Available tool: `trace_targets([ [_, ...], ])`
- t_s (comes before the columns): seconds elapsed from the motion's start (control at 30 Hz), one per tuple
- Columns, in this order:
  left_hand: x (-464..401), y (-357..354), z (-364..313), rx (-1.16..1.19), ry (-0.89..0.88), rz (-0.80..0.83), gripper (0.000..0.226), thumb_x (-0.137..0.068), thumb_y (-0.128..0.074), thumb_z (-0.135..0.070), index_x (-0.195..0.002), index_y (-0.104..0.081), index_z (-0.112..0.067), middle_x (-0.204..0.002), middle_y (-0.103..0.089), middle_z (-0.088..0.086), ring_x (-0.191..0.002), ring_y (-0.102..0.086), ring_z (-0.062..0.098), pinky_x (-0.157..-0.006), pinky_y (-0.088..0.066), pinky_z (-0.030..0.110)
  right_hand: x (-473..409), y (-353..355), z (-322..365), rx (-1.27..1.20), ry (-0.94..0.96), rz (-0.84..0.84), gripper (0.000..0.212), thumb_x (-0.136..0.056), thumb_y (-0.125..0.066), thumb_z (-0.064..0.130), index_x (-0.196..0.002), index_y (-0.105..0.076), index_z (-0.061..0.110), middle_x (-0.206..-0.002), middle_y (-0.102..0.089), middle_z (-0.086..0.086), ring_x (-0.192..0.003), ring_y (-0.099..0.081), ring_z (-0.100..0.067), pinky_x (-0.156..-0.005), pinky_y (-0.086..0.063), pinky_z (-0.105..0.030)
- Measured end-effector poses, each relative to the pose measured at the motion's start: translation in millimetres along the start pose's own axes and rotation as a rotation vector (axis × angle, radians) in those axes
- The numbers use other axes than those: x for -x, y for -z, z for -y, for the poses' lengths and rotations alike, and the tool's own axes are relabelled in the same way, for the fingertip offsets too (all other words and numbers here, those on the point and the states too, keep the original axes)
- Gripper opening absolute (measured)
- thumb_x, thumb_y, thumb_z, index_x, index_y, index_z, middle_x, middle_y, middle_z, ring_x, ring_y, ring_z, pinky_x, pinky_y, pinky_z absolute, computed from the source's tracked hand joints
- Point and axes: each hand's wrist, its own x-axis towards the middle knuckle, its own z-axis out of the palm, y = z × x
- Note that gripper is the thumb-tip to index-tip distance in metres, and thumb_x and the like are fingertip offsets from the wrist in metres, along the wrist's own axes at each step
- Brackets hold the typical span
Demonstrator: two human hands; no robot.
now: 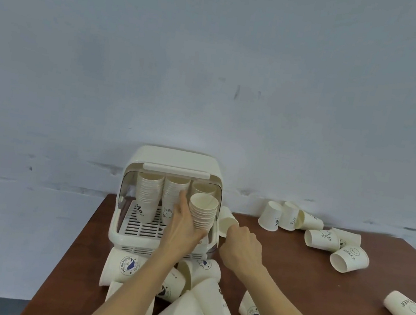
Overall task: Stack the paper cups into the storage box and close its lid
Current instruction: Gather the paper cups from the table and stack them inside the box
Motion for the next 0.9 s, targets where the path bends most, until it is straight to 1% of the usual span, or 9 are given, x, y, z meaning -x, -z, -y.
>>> trace_targets([
  [0.07,11.3,9.4,1.1,-0.025,-0.015,-0.017,0.099,-0.077,-0.069,-0.030,-0.147,0.000,-0.029,-0.133,-0.037,0.014,-0.112,-0.051,0.036,-0.087,-0.048,0.049,8.4,3.4,1.1,-0.007,0.002,-0.004,0.027,-0.088,-0.052,0.012,-0.113,-0.050,0.003,-0.112,-0.056,-0.012,-0.104,-0.057,-0.032,-0.070,-0.035,-0.033],
  [0.2,36.8,26.1,1.4,-0.100,-0.120,-0.052,0.082,-0.087,-0.062,-0.029,-0.149,-0.009,-0.022,-0.142,-0.031,0.011,-0.130,-0.036,0.028,-0.098,-0.041,0.041,26.9,13.2,1.6,-0.050,-0.002,-0.017,0.025,-0.086,-0.053,0.012,-0.110,-0.051,0.004,-0.100,-0.055,-0.011,-0.102,-0.058,-0.032,-0.069,-0.035,-0.033],
  [0.27,49.2,30.4,-3.6,-0.170,-0.182,-0.047,0.073,-0.089,-0.060,-0.029,-0.147,-0.017,-0.020,-0.139,-0.035,0.009,-0.128,-0.039,0.027,-0.098,-0.042,0.039,37.8,19.9,-0.9,-0.041,0.001,-0.012,0.022,-0.086,-0.050,0.011,-0.107,-0.054,0.005,-0.104,-0.057,-0.011,-0.102,-0.058,-0.033,-0.070,-0.037,-0.034],
  [0.4,71.8,28.5,-31.8,-0.272,-0.248,0.004,0.059,-0.092,-0.051,-0.029,-0.144,-0.026,-0.017,-0.129,-0.040,0.007,-0.115,-0.049,0.028,-0.088,-0.047,0.039,58.7,34.8,-17.3,-0.026,-0.011,-0.017,0.020,-0.086,-0.047,0.010,-0.103,-0.056,0.007,-0.109,-0.057,-0.011,-0.102,-0.057,-0.032,-0.071,-0.039,-0.034],
  [0.53,90.8,8.6,-67.4,-0.316,-0.320,0.037,0.056,-0.095,-0.048,-0.032,-0.144,-0.027,-0.018,-0.134,-0.039,0.005,-0.119,-0.047,0.026,-0.090,-0.046,0.039,77.4,51.6,-49.7,-0.053,-0.066,-0.031,0.008,-0.085,-0.048,0.008,-0.091,-0.051,0.012,-0.105,-0.058,-0.010,-0.099,-0.058,-0.031,-0.070,-0.040,-0.034],
  [0.67,107.8,-26.6,-102.9,-0.304,-0.375,0.088,0.056,-0.095,-0.047,-0.035,-0.145,-0.027,-0.019,-0.139,-0.036,0.005,-0.121,-0.046,0.024,-0.091,-0.045,0.038,93.3,65.9,-94.7,-0.048,-0.129,-0.059,0.016,-0.087,-0.048,0.010,-0.101,-0.056,0.009,-0.108,-0.057,-0.011,-0.102,-0.057,-0.032,-0.072,-0.040,-0.035],
  [0.73,116.1,-45.7,-119.9,-0.307,-0.390,0.120,0.058,-0.096,-0.045,-0.036,-0.148,-0.023,-0.019,-0.142,-0.033,0.004,-0.124,-0.045,0.023,-0.092,-0.044,0.037,99.5,71.1,-118.8,-0.049,-0.158,-0.067,0.011,-0.086,-0.049,0.011,-0.096,-0.053,0.010,-0.107,-0.058,-0.011,-0.101,-0.057,-0.033,-0.072,-0.040,-0.036],
  [0.8,124.1,-64.7,-134.6,-0.299,-0.419,0.150,0.058,-0.096,-0.044,-0.036,-0.147,-0.023,-0.019,-0.138,-0.036,0.004,-0.120,-0.048,0.022,-0.089,-0.045,0.035,104.3,73.5,-142.9,-0.052,-0.190,-0.065,0.007,-0.086,-0.049,0.012,-0.093,-0.052,0.011,-0.107,-0.058,-0.011,-0.101,-0.058,-0.032,-0.074,-0.044,-0.037],
  [0.9,135.1,-92.5,-153.6,-0.281,-0.449,0.194,0.059,-0.096,-0.044,-0.037,-0.148,-0.022,-0.020,-0.135,-0.037,0.003,-0.115,-0.050,0.022,-0.087,-0.046,0.034,108.9,74.5,-177.4,-0.048,-0.234,-0.088,0.019,-0.087,-0.050,0.012,-0.104,-0.056,0.008,-0.116,-0.054,-0.011,-0.103,-0.057,-0.033,-0.075,-0.043,-0.037],
])
